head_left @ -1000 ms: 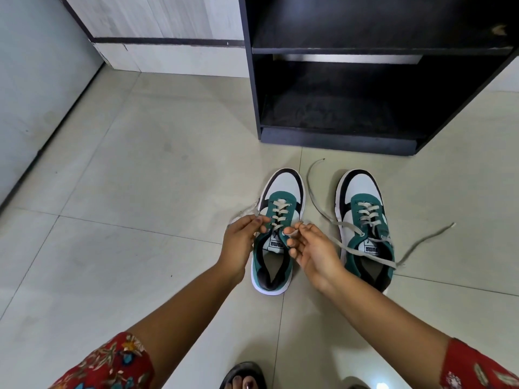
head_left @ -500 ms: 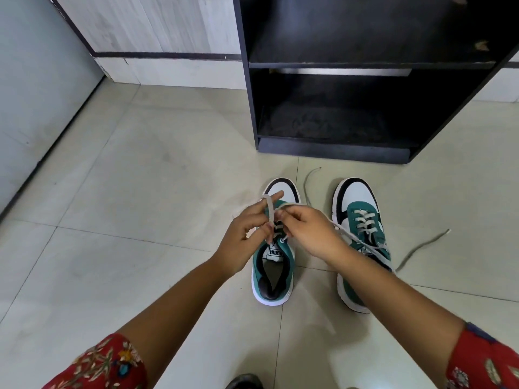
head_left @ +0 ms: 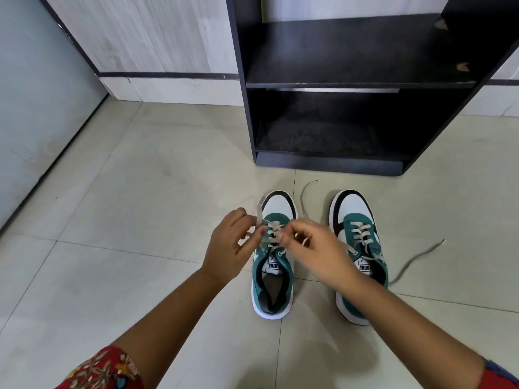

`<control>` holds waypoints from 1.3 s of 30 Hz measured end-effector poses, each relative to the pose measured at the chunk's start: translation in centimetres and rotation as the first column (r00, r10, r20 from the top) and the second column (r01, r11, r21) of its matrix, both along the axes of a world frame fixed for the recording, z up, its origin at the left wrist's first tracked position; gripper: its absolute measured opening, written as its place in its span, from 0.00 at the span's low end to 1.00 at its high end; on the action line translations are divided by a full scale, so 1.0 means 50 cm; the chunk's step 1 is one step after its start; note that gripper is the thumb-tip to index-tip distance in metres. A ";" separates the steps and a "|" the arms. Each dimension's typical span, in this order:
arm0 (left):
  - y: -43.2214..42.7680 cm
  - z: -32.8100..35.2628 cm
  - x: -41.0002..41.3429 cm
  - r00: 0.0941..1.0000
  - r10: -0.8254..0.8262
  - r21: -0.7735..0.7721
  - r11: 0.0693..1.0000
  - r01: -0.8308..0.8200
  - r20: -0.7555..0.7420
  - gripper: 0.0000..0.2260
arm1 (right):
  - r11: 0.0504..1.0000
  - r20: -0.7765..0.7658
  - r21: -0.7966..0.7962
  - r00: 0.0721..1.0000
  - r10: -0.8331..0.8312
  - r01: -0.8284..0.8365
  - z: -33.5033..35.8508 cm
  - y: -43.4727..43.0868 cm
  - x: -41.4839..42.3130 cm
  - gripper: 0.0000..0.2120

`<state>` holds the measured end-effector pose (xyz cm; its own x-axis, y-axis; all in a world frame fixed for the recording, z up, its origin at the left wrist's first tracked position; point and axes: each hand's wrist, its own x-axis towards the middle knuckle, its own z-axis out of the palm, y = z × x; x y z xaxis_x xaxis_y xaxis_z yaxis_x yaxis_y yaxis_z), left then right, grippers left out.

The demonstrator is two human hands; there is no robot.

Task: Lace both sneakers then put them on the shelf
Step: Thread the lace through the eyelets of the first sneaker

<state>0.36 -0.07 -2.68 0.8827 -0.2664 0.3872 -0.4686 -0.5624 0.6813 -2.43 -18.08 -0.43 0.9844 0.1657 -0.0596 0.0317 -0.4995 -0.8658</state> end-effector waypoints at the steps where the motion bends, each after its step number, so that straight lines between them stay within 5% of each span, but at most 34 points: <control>1: -0.005 0.007 -0.002 0.999 0.032 -0.026 0.999 -0.032 -0.018 0.07 | 0.997 0.051 -0.082 0.999 0.010 -0.006 -0.012 0.003 -0.011 0.06; 5: -0.034 0.022 -0.006 0.940 0.215 0.019 0.976 -0.218 -0.265 0.09 | 0.955 0.189 -0.292 0.982 0.013 0.043 -0.035 0.028 -0.039 0.23; 8: -0.039 0.032 0.005 0.856 0.143 0.120 0.988 -0.095 -0.498 0.17 | 0.925 0.195 -0.380 0.980 0.048 0.030 -0.040 0.045 -0.047 0.26; 11: -0.033 0.052 0.007 0.821 0.028 0.099 0.994 0.035 -0.570 0.21 | 0.988 0.104 -0.157 0.994 0.013 0.003 -0.040 0.047 -0.036 0.22; 14: -0.026 0.066 0.008 0.837 -0.022 0.042 0.998 0.054 -0.547 0.20 | 0.996 0.067 -0.034 0.995 -0.078 0.081 -0.034 0.037 -0.018 0.04; 17: -0.011 0.066 0.012 0.875 0.106 0.051 0.994 -0.093 -0.473 0.19 | 0.974 -0.092 0.207 0.993 -0.077 0.095 -0.015 0.026 -0.008 0.09; 19: 0.007 0.062 0.014 0.888 0.235 0.068 0.972 -0.226 -0.395 0.17 | 0.907 -0.202 0.363 0.968 -0.147 0.213 0.006 0.005 0.000 0.12; 23: 0.037 0.052 0.010 0.879 0.361 0.043 0.930 -0.366 -0.311 0.19 | 0.554 -0.431 0.660 0.860 -0.275 0.508 0.024 -0.060 0.018 0.09; 27: 0.053 0.028 0.005 0.851 0.417 0.004 0.898 -0.440 -0.320 0.18 | 0.458 -0.444 0.719 0.852 -0.276 0.523 0.037 -0.080 0.016 0.16; 28: 0.059 0.019 0.003 0.843 0.423 0.003 0.894 -0.448 -0.331 0.18 | 0.488 -0.436 0.690 0.845 -0.308 0.534 0.037 -0.081 0.015 0.19; 30: 0.078 -0.005 0.002 0.820 0.442 0.070 0.891 -0.449 -0.363 0.16 | 0.702 -0.309 0.467 0.843 -0.440 0.538 0.024 -0.084 0.008 0.19; 33: 0.106 -0.044 -0.004 0.842 0.429 0.498 0.835 -0.232 -0.328 0.06 | 0.954 -0.137 -0.108 0.946 -0.294 0.281 0.004 -0.082 -0.007 0.08; 34: 0.110 -0.054 -0.009 0.872 0.379 0.580 0.802 -0.142 -0.310 0.03 | 0.953 -0.179 -0.274 0.967 -0.183 0.130 0.001 -0.079 -0.013 0.11; 36: 0.109 -0.078 -0.016 0.928 0.240 0.569 0.822 -0.038 -0.285 0.11 | 0.874 -0.250 -0.470 0.968 -0.002 -0.120 -0.009 -0.070 -0.023 0.20; 39: 0.066 -0.062 -0.025 0.920 0.094 0.315 0.948 0.033 -0.381 0.15 | 0.844 -0.092 -0.527 0.994 0.066 -0.105 -0.011 -0.038 -0.025 0.14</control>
